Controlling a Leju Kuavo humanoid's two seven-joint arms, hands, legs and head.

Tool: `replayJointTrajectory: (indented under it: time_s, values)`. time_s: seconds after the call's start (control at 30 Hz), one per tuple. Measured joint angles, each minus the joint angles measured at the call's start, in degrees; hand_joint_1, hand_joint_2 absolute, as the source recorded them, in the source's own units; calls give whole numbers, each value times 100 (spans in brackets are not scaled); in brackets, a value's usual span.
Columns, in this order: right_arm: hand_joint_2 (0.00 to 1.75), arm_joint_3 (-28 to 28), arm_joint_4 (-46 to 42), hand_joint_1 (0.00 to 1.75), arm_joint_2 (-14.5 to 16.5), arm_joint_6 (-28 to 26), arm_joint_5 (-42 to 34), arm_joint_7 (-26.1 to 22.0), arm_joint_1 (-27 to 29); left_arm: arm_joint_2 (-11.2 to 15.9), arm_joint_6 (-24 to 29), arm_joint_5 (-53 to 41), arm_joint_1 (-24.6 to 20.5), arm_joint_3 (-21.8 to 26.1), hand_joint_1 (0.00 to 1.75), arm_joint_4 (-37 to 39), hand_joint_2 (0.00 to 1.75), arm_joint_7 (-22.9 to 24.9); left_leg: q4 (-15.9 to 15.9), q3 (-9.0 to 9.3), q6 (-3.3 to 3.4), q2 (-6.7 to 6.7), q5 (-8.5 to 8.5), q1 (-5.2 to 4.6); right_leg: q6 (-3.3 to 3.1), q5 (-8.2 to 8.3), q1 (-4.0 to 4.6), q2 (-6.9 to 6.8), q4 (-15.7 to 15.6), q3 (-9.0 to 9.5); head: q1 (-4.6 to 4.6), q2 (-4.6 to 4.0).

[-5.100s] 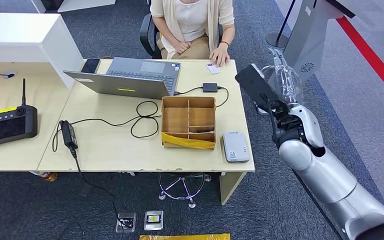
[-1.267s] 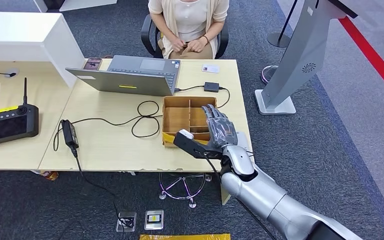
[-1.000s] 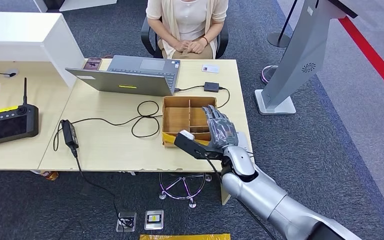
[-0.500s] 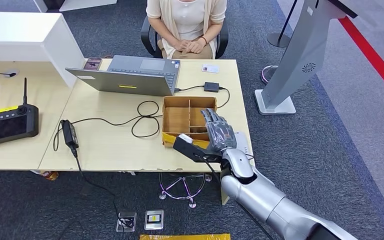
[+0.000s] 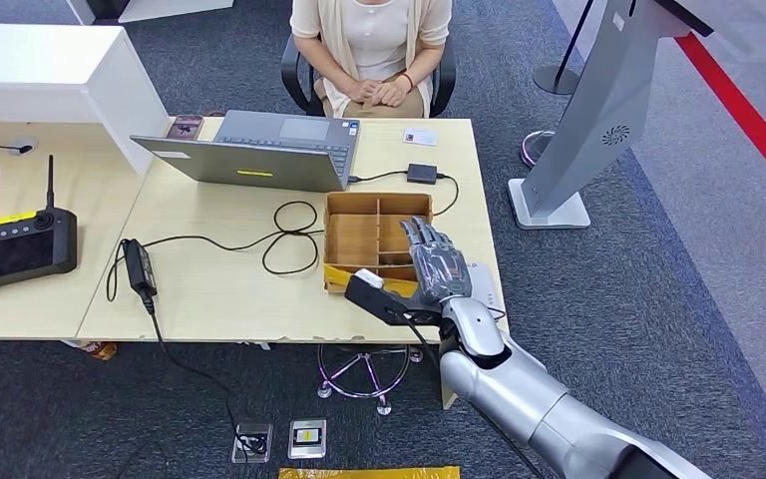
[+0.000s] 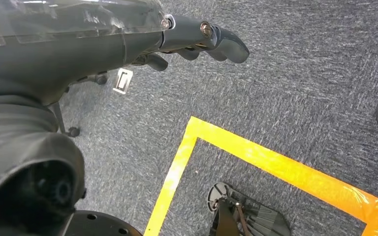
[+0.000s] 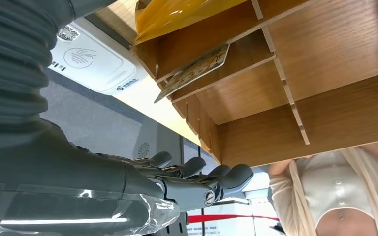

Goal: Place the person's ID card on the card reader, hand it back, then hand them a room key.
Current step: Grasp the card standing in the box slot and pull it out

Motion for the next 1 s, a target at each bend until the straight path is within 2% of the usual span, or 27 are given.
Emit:
replayJointTrajectory:
  time_s: [1.0]
  values:
    - [175, -34, 365, 0, 102, 191, 255, 68, -217, 2, 6, 43, -6, -57, 0, 0, 0, 11, 0, 0, 0, 0, 0, 0, 0, 0, 0, 0, 0, 0, 0, 0]
